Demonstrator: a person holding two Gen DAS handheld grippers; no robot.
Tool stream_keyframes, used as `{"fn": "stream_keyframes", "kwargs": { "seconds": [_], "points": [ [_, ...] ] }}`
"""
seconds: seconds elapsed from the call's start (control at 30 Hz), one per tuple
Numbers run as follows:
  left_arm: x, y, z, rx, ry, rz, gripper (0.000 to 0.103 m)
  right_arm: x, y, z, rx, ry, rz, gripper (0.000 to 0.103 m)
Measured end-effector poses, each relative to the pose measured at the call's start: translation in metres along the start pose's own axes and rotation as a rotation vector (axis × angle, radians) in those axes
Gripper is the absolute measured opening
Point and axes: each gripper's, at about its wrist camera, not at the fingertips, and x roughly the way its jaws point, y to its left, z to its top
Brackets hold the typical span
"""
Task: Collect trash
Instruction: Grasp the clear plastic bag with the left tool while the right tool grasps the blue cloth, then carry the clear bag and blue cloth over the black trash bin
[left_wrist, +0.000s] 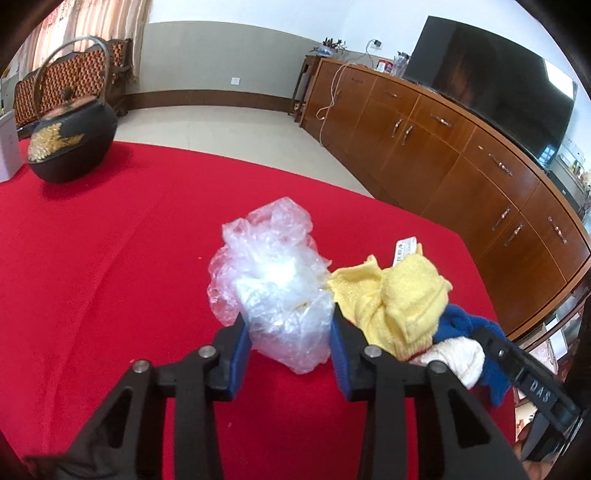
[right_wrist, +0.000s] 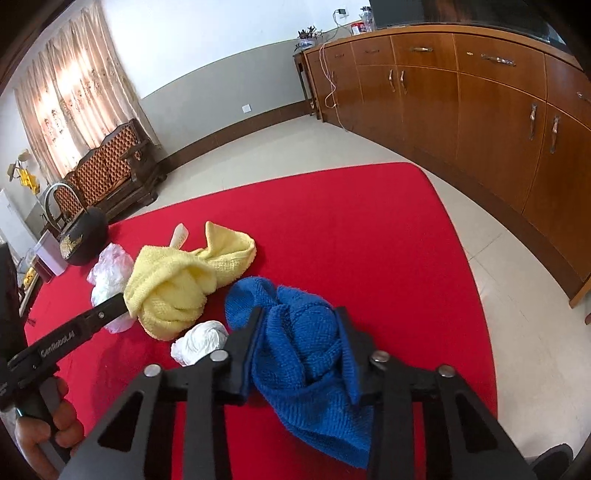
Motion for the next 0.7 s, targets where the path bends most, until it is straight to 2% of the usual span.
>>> {"fn": "stream_keyframes", "kwargs": {
  "seconds": [0.2,0.4,0.7],
  "points": [
    [-0.036,-0.001,-0.011,0.018,-0.028,0.004,0.039,-0.035,-0.003,-0.003,0.023,-0.052,0.001,0.036],
    [-0.081,-0.020,-0.038,0.070,-0.023,-0.031,0.039,-0.083,-0.007,-0.019,0.040,-0.070,0.009,0.036],
    [-0.115,-0.057,-0.084,0.123,0.027,-0.105,0.039,-0.155,-0.016,-0.069,0.081,-0.075,-0.002,0.036]
  ]
}}
